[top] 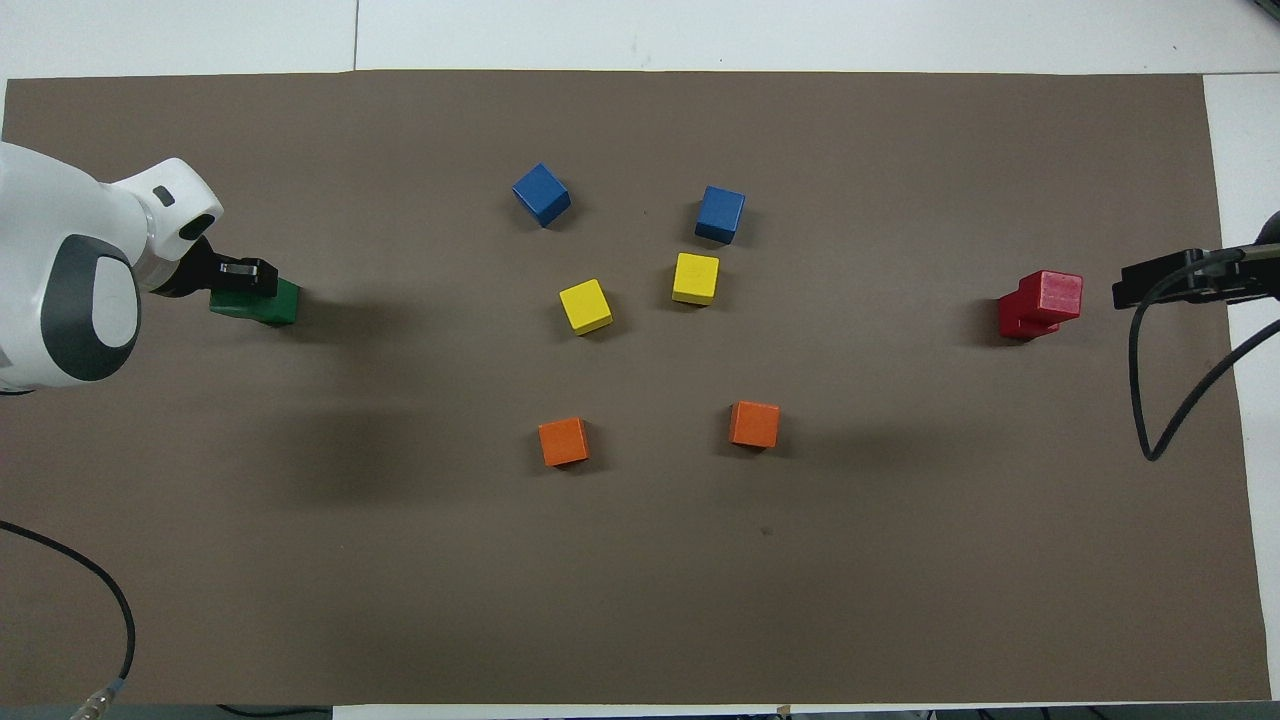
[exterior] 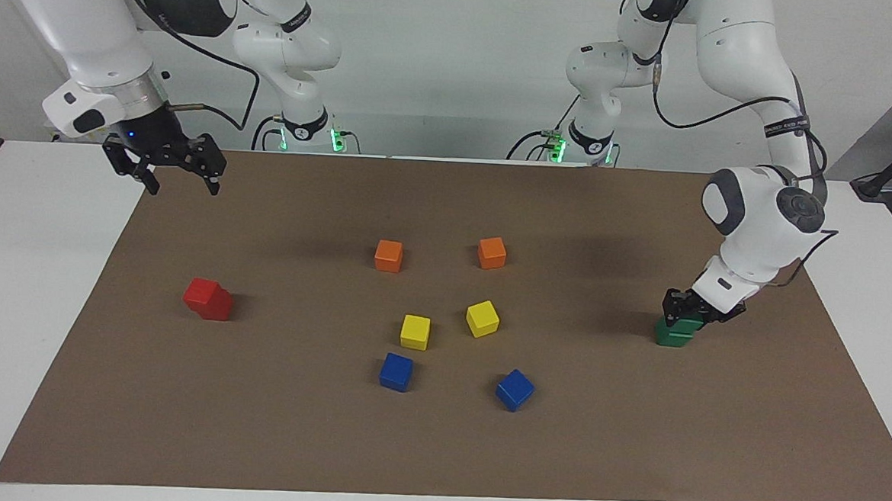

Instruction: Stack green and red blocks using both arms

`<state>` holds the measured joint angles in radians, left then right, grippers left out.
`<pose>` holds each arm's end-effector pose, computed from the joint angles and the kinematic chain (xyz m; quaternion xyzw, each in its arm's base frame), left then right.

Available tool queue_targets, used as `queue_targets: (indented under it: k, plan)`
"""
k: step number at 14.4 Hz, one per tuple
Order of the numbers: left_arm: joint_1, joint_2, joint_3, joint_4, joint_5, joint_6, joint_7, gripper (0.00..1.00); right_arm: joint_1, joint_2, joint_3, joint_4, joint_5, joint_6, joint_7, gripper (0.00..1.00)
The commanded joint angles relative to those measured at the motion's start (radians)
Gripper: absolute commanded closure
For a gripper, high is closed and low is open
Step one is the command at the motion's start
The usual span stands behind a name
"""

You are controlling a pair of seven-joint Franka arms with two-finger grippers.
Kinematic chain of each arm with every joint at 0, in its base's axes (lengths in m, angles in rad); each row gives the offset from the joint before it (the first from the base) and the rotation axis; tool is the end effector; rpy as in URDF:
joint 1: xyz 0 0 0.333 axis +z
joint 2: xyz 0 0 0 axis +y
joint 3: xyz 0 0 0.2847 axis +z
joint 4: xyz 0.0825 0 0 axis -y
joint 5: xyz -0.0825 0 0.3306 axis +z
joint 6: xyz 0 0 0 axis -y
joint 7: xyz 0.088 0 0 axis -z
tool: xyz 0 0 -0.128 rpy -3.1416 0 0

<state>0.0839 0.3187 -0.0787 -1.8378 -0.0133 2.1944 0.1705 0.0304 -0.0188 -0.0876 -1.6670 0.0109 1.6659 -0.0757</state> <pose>0.5814 0.0048 0.3395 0.9967 -0.0766 0.0209 0.0160 0.5026 -0.0278 0.5494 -0.9999 -0.0088 -0.0092 0.0056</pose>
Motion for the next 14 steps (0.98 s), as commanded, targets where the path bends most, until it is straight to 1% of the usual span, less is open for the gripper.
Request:
queue_targets:
  k: [1, 2, 4, 6, 8, 10, 12, 14]
  plan:
    - [-0.01, -0.015, 0.011, -0.008, -0.016, 0.016, 0.001, 0.0, -0.007, -0.012, 0.009, -0.016, -0.014, -0.017, -0.026, 0.0]
    - [-0.01, -0.023, 0.013, -0.003, -0.016, 0.004, 0.001, 0.0, -0.007, -0.015, 0.009, -0.016, -0.015, -0.021, -0.026, 0.0]
    - [-0.007, -0.07, 0.014, 0.0, -0.016, -0.05, 0.001, 0.0, -0.006, -0.016, 0.009, -0.016, -0.014, -0.04, -0.026, 0.0]
    - [0.007, -0.147, 0.016, 0.023, -0.016, -0.174, 0.0, 0.0, 0.025, -0.016, -0.003, -0.014, -0.014, -0.046, -0.026, 0.0]
    - [-0.001, -0.231, 0.019, 0.049, -0.005, -0.309, -0.031, 0.0, 0.031, -0.015, -0.006, -0.014, -0.012, -0.057, -0.026, 0.0]
    - [0.003, -0.306, 0.016, 0.049, -0.005, -0.373, -0.048, 0.0, 0.034, -0.016, -0.007, -0.014, -0.017, -0.057, -0.024, 0.0]
    - [-0.003, -0.342, 0.017, 0.048, -0.005, -0.421, -0.06, 0.0, 0.034, -0.016, -0.009, -0.014, -0.026, -0.058, -0.024, 0.0]
    - [-0.015, -0.345, 0.017, 0.046, -0.004, -0.426, -0.135, 0.0, 0.037, -0.016, -0.007, -0.014, -0.061, -0.055, -0.024, 0.0]
